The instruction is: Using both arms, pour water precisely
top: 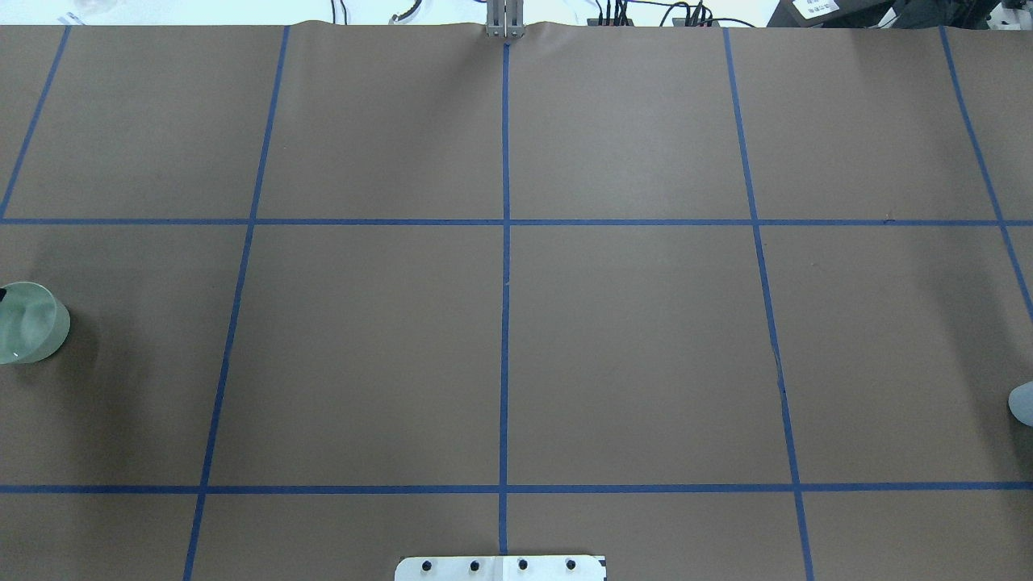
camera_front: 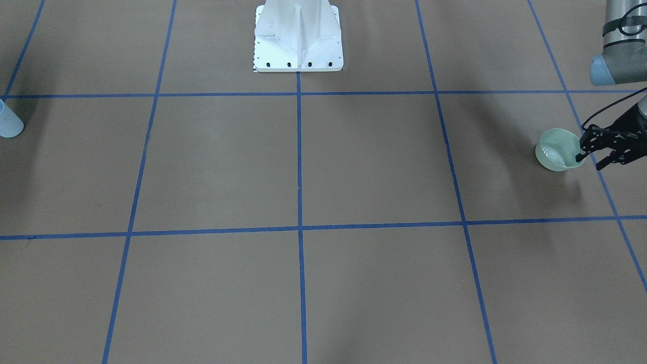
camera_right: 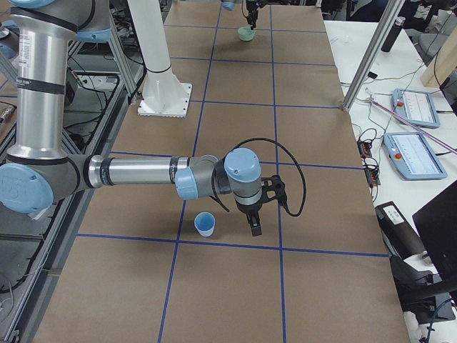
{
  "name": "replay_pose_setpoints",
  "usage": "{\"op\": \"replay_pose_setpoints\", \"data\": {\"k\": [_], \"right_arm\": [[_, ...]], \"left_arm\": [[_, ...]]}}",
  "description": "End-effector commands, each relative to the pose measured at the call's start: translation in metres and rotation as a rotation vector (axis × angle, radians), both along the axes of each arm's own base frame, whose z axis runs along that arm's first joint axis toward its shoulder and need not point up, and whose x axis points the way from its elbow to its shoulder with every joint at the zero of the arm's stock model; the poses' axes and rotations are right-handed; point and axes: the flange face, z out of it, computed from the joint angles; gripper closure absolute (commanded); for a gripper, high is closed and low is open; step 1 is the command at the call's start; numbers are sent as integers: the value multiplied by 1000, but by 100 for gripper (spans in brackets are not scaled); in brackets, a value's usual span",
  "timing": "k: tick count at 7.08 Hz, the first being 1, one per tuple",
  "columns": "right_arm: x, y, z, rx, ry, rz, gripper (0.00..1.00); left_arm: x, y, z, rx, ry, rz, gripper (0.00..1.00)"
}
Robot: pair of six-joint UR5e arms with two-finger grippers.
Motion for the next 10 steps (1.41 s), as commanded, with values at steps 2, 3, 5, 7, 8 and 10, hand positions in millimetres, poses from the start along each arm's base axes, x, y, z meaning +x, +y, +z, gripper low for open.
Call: {"op": "replay_pose_setpoints", "data": {"k": [2, 3, 5, 7, 8, 10], "right_arm": [[0, -1, -2, 3, 0, 0, 0], [0, -1, -2, 3, 0, 0, 0], [0, -1, -2, 0, -2, 1, 0], [0, -1, -2, 0, -2, 2, 0], [0, -1, -1, -3, -2, 2, 0], [0, -1, -1, -5, -4, 4, 0]], "left_arm": [[5, 0, -10, 25, 17, 13, 100], [8, -6, -26, 37, 38, 13, 100], [18, -12, -83, -16, 136, 44, 100], [42, -27, -157, -81, 217, -20, 100], [73, -41, -199, -107, 267, -22, 100], [157, -53, -267, -159, 315, -36, 100]]}}
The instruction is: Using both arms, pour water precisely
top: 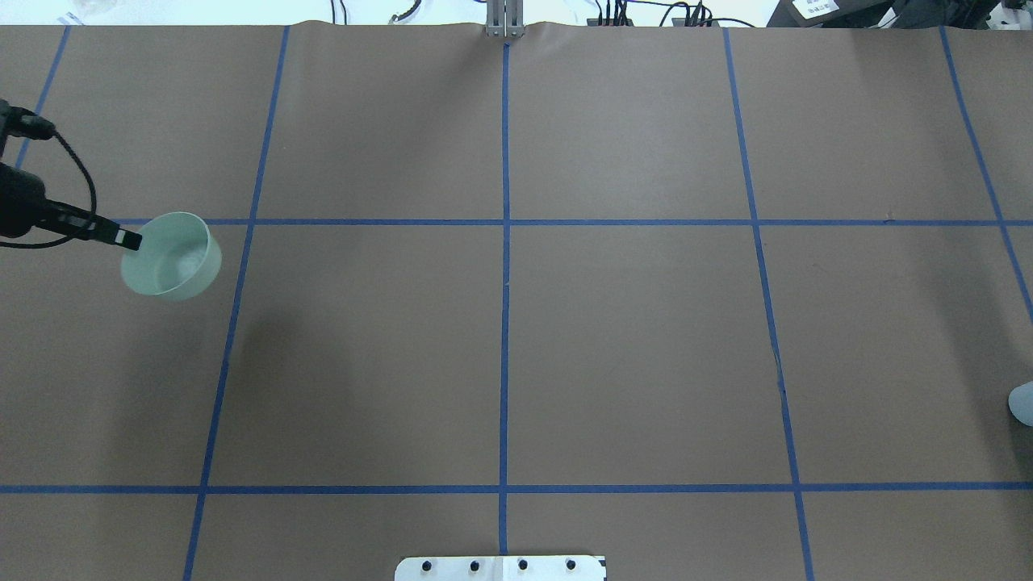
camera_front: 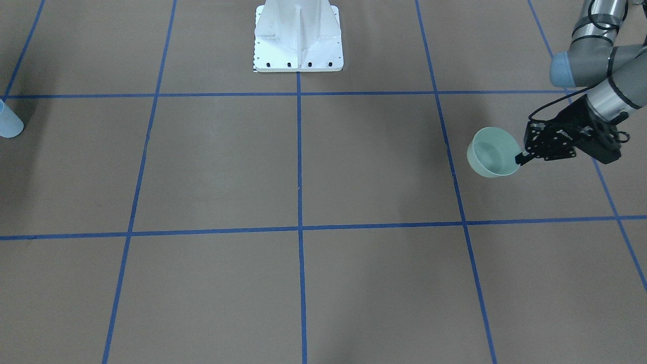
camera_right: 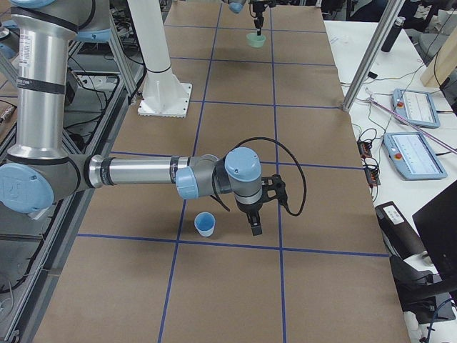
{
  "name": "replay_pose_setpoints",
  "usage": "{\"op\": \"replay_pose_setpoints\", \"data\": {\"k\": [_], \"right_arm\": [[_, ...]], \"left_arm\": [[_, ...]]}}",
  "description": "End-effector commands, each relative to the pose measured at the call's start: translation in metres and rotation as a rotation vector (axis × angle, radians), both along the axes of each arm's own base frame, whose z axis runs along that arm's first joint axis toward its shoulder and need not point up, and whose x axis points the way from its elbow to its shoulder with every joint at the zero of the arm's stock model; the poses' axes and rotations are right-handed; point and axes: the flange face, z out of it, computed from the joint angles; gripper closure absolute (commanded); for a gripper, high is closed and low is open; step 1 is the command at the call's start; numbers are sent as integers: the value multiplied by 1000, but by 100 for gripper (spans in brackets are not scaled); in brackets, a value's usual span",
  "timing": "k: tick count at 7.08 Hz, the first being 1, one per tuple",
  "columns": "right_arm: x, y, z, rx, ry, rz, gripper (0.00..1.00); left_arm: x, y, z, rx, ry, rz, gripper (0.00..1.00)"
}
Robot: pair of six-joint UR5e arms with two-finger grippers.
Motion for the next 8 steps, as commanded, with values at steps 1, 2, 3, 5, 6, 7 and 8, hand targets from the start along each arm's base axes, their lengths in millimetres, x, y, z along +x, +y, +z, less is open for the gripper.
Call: {"op": "replay_pose_setpoints", "data": {"k": [1, 2, 3, 5, 6, 7, 8], "right_arm": [[0, 0, 0, -3, -9, 1, 0], [-1, 0, 0, -4, -9, 0, 0], [-1, 0, 1, -6, -9, 0, 0], [0, 0, 2, -7, -9, 2, 0], [-1, 0, 2, -7, -9, 0, 0], [-1, 0, 2, -7, -11, 0, 0], [-1, 0, 2, -7, -11, 0, 0]], "left_arm": [[87, -8, -68, -38, 17, -25, 100], [126, -11, -104, -55, 4, -32, 100], [175, -1, -142, -61, -1, -37, 100], [269, 40, -203, -101, -23, -56, 100], [300, 56, -232, -114, -58, -62, 100], [324, 73, -244, -110, -86, -65, 100], [332, 76, -239, -109, -100, -67, 100]]}}
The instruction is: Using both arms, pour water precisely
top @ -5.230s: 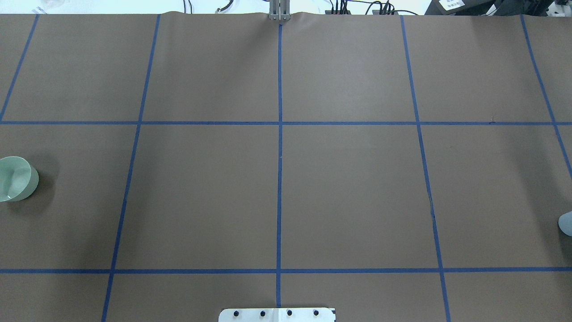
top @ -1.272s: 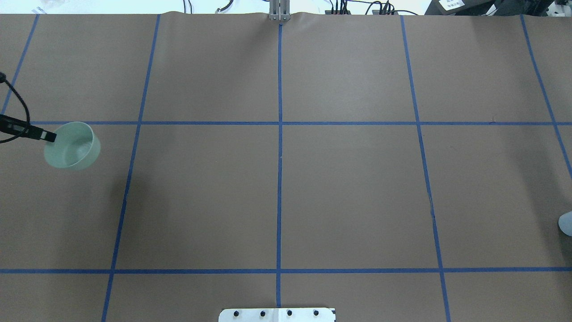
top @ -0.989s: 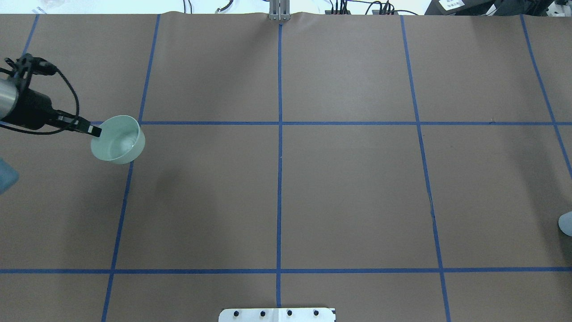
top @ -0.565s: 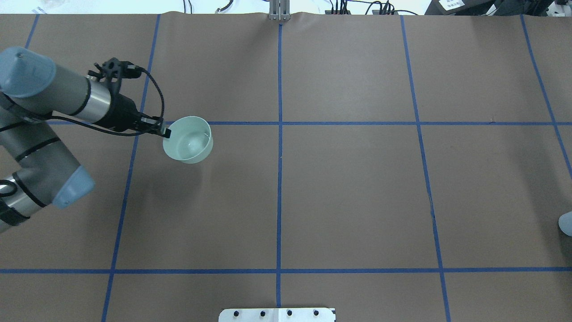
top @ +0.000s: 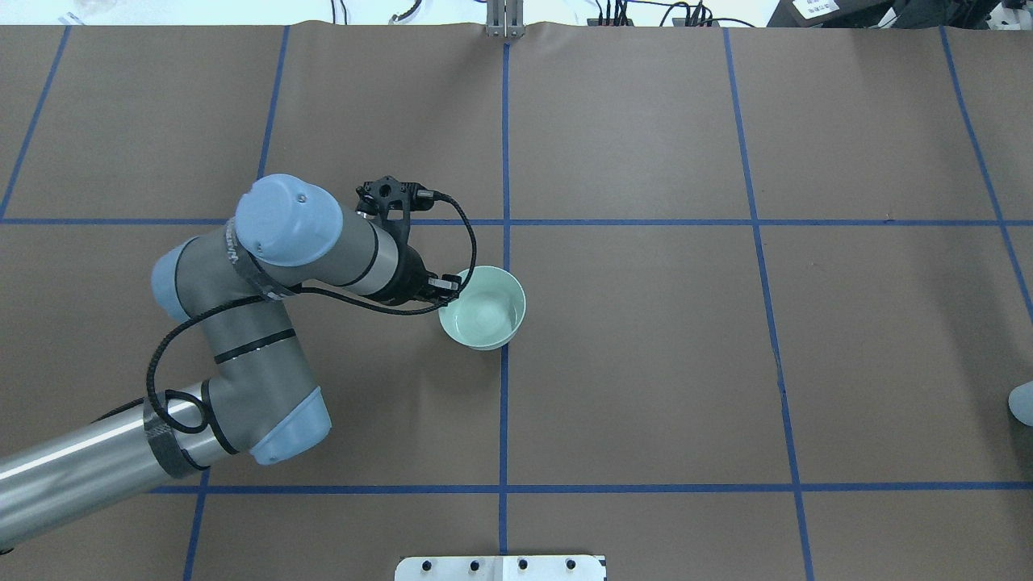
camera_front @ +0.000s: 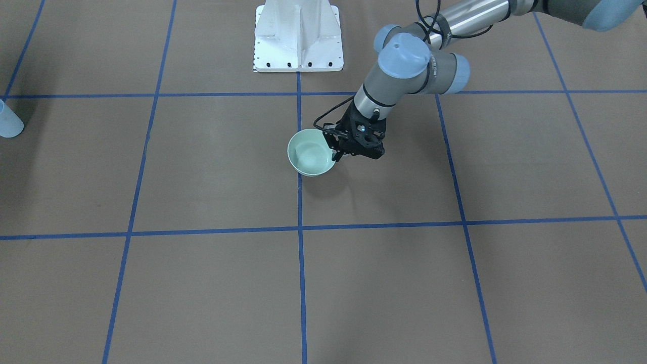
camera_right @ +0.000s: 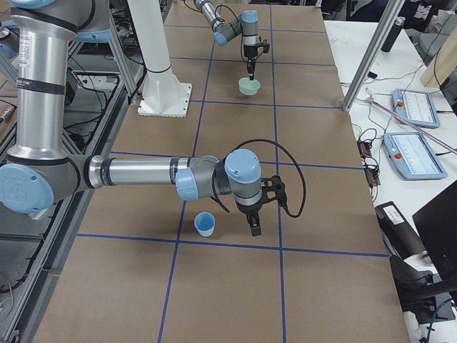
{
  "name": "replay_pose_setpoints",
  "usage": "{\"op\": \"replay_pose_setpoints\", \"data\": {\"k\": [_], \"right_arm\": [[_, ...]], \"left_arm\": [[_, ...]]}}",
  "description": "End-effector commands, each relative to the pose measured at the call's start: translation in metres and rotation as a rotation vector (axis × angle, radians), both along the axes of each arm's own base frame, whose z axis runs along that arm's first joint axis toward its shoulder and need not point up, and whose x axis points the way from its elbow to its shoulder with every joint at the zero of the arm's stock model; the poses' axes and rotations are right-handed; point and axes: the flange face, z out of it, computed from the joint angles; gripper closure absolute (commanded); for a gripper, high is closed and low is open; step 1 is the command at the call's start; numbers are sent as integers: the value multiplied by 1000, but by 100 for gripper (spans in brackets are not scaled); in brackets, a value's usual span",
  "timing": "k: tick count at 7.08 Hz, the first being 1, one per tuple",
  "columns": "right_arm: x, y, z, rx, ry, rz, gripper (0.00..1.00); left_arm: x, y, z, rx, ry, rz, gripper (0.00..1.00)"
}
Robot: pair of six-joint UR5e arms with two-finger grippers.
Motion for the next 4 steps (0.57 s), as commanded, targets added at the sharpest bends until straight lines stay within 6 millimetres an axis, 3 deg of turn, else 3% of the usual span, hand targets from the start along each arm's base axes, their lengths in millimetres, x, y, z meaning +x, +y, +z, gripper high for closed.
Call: {"op": "replay_pose_setpoints", "data": {"k": [1, 2, 4], "right_arm": [[0, 0, 0, 0, -1, 0, 0], [0, 0, 0, 0, -1, 0, 0], [0, 0, 0, 0, -1, 0, 0]], "left_arm": [[20, 11, -3, -2, -31, -5, 85], [21, 11, -2, -3, -34, -5, 53], [18, 11, -10, 6, -20, -8, 0]]}}
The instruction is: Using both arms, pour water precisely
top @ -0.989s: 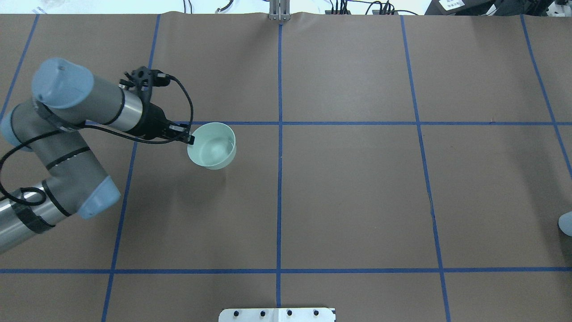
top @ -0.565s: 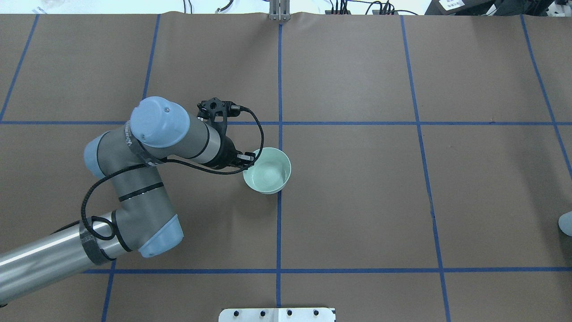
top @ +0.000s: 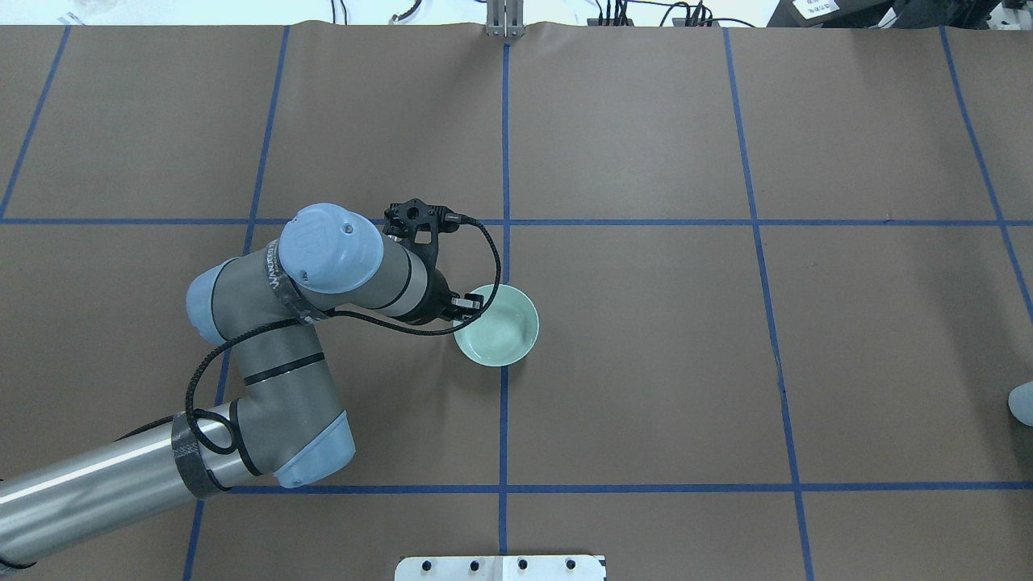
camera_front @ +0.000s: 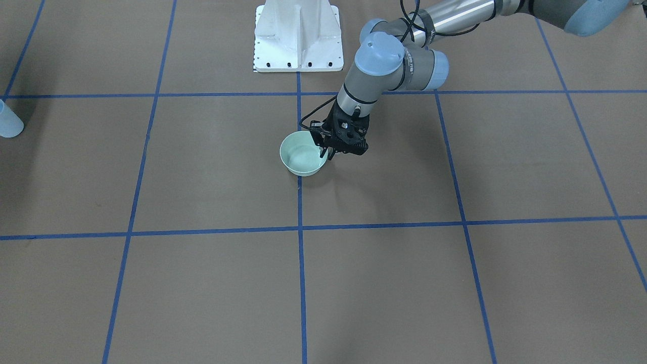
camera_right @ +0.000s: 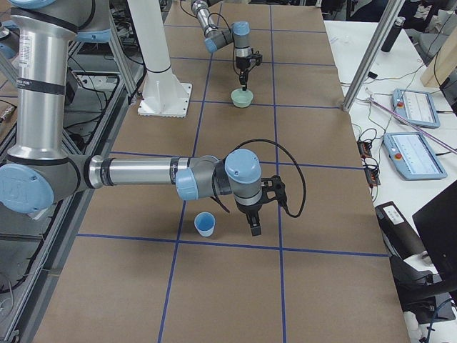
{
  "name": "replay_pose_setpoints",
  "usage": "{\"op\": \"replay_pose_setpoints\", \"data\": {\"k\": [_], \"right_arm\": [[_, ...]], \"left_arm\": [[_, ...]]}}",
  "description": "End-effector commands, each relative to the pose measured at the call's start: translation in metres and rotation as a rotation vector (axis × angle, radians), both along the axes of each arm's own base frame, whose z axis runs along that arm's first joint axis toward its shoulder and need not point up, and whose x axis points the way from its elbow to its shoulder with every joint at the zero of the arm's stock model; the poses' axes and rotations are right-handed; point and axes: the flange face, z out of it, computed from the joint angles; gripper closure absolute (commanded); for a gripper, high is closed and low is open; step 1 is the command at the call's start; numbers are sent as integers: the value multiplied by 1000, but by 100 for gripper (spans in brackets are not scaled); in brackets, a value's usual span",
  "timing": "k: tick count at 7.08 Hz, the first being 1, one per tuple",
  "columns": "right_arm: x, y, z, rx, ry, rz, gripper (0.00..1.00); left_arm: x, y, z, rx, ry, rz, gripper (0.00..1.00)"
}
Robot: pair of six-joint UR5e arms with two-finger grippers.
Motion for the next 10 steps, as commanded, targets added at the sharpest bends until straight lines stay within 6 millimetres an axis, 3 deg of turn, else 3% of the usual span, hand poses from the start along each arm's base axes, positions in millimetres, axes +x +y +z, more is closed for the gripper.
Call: {"op": "replay_pose_setpoints", "data": {"k": [1, 3, 5, 7, 9, 10], "right_arm": [[0, 0, -1, 1, -2, 0, 0], [-2, 0, -6, -16, -37, 15, 0], [-4, 18, -22, -75, -57, 86, 0], [-9, 66, -46, -147, -74, 159, 0], [-23, 90, -66, -206, -99, 224, 0], [-34, 102, -65, -214, -119, 259, 0]], "left_arm": [[-11, 0, -16, 16, 22, -3, 0], [-62, -7, -36, 42, -27, 20, 0], [-148, 10, -4, 111, -116, 69, 0], [-243, -28, 54, 165, -158, 140, 0], [-365, -67, 151, 297, -278, 212, 0], [-428, -89, 203, 316, -278, 251, 0]]}}
